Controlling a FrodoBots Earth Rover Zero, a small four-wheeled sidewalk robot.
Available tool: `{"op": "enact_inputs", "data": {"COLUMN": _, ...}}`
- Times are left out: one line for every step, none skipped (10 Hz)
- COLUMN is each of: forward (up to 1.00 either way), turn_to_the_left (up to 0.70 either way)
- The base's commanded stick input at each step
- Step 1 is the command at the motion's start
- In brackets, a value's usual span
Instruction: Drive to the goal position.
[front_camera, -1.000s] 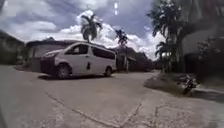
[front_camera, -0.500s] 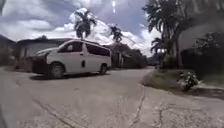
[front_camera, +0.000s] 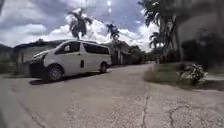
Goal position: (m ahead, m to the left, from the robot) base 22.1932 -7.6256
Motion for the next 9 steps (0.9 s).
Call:
{"op": "enact_inputs", "data": {"forward": 0.50, "turn_to_the_left": -0.50}}
{"op": "enact_inputs", "data": {"forward": 0.50, "turn_to_the_left": -0.50}}
{"op": "enact_inputs", "data": {"forward": 0.50, "turn_to_the_left": -0.50}}
{"op": "enact_inputs", "data": {"forward": 0.50, "turn_to_the_left": -0.50}}
{"op": "enact_inputs", "data": {"forward": 0.50, "turn_to_the_left": -0.50}}
{"op": "enact_inputs", "data": {"forward": 0.50, "turn_to_the_left": -0.50}}
{"op": "enact_inputs", "data": {"forward": 0.50, "turn_to_the_left": -0.50}}
{"op": "enact_inputs", "data": {"forward": 0.50, "turn_to_the_left": -0.50}}
{"op": "enact_inputs", "data": {"forward": 0.50, "turn_to_the_left": -0.50}}
